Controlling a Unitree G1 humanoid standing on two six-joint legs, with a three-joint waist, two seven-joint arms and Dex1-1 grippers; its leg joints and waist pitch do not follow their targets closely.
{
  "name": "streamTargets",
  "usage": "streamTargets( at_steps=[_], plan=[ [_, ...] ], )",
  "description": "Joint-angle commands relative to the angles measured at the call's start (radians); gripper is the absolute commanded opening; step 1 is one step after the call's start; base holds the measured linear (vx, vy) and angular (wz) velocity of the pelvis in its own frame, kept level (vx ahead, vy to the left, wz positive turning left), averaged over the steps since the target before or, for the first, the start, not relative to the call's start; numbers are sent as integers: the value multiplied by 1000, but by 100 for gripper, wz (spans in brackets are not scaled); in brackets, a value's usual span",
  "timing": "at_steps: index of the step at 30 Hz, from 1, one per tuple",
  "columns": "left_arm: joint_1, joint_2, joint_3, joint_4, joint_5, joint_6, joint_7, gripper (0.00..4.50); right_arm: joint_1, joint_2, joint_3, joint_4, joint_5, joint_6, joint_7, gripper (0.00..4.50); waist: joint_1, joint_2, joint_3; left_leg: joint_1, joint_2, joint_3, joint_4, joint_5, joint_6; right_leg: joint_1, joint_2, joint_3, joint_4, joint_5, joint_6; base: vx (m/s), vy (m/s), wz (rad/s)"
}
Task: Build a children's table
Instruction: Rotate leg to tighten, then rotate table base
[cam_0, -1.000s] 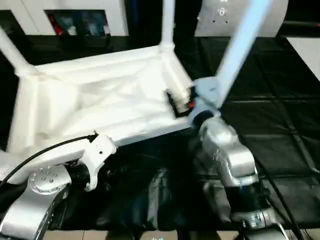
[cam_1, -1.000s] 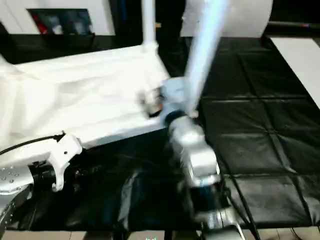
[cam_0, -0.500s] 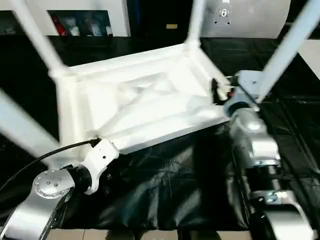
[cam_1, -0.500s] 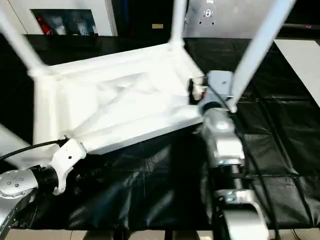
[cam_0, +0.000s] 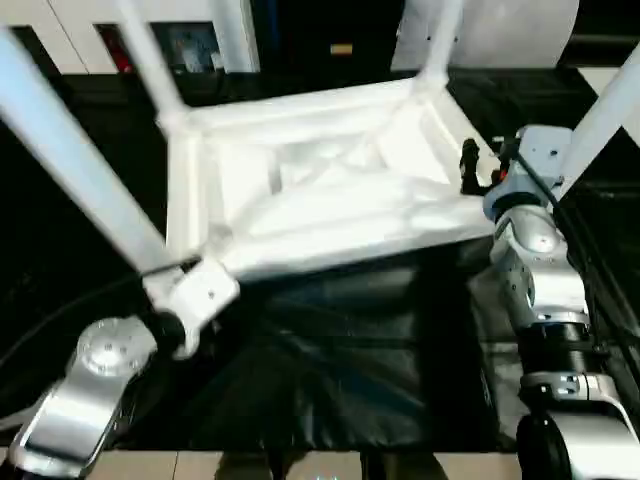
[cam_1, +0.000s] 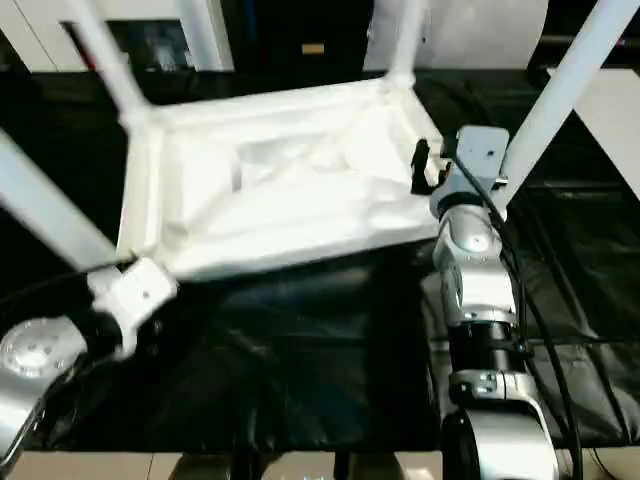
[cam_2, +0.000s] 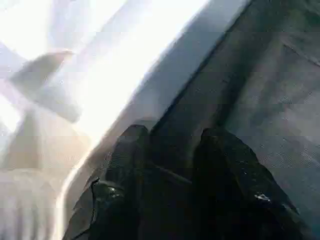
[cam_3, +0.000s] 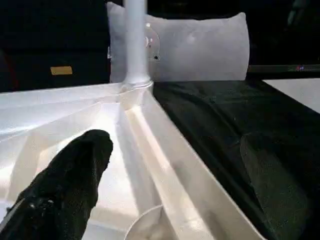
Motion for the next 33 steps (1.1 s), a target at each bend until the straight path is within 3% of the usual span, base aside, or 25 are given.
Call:
streamTargets(
  at_steps=[1,5,8,10,11,12,15,16,17,20,21,24,27,32,33],
  plan=[
    [2,-17,46,-9,-15,-20,25,197,28,-3,-3,-29,-1,-9,1,450,-6,9,-66,18,45,-26,-75,-266,27,46,-74,53,-88,-375,-139,0,0,0],
    [58,-96,131,-68,-146,-40,16,197,68,-3,33,-118,53,11,133,450,-8,10,-76,10,47,-23,-69,-197,58,56,-73,56,-71,-217,-199,0,0,0],
    [142,-150,197,-120,-257,-49,12,228,130,-16,82,-246,165,98,317,450,-9,9,-77,-1,52,-23,-65,-131,115,62,-75,56,-63,-102,-238,0,0,0],
    [168,-156,209,-132,-278,-58,7,237,148,-19,93,-278,187,118,346,450,-12,10,-76,-1,52,-22,-63,-117,145,62,-73,54,-63,-88,-249,0,0,0],
    [207,-163,229,-145,-305,-67,-5,248,176,-23,114,-318,208,136,377,450,-14,10,-70,1,53,-20,-64,-132,153,55,-72,53,-69,-121,-248,0,0,0],
    [248,-164,247,-156,-330,-85,-24,248,206,-28,138,-359,228,154,405,450,-12,11,-67,-2,54,-20,-66,-152,147,58,-74,52,-75,-172,-232,0,0,0],
    [295,-169,279,-162,-357,-105,-47,279,247,-38,173,-407,241,176,441,450,-13,9,-55,6,55,-20,-74,-231,117,46,-72,52,-90,-313,-190,0,0,0],
    [313,-173,295,-163,-367,-113,-56,285,264,-43,188,-426,242,185,456,450,-12,11,-49,10,58,-23,-81,-277,85,41,-72,54,-98,-396,-160,0,0,0],
    [331,-176,334,-146,-373,-143,-60,292,292,-46,205,-450,239,195,471,450,-12,7,-47,13,58,-23,-82,-291,76,38,-72,54,-100,-416,-155,0,0,0],
    [333,-173,440,-86,-397,-208,-49,321,354,-58,242,-498,219,217,498,450,-6,13,-38,13,54,-27,-87,-331,49,35,-75,57,-108,-489,-111,0,0,0],
    [325,-169,461,-71,-402,-218,-47,324,365,-63,253,-505,213,218,505,450,-6,10,-38,15,53,-27,-87,-339,43,32,-76,57,-112,-508,-96,0,0,0],
    [289,-145,498,-34,-421,-230,-49,357,392,-77,280,-528,208,244,515,450,-5,13,-35,17,55,-32,-91,-350,34,30,-78,59,-111,-519,-82,0,0,0],
    [209,-109,489,0,-451,-210,-56,371,410,-97,307,-538,195,304,506,450,-3,19,-39,22,58,-33,-92,-338,26,27,-76,60,-105,-467,-99,0,0,0],
    [75,-95,483,107,-455,-217,-72,406,427,-117,325,-537,162,379,496,450,-3,19,-39,17,56,-33,-94,-325,17,41,-83,62,-97,-397,-132,0,0,0],
    [68,-94,483,115,-455,-220,-75,420,428,-118,325,-538,162,383,495,450,-2,18,-47,21,56,-32,-90,-297,21,42,-84,64,-93,-365,-137,0,0,0]
  ],
)
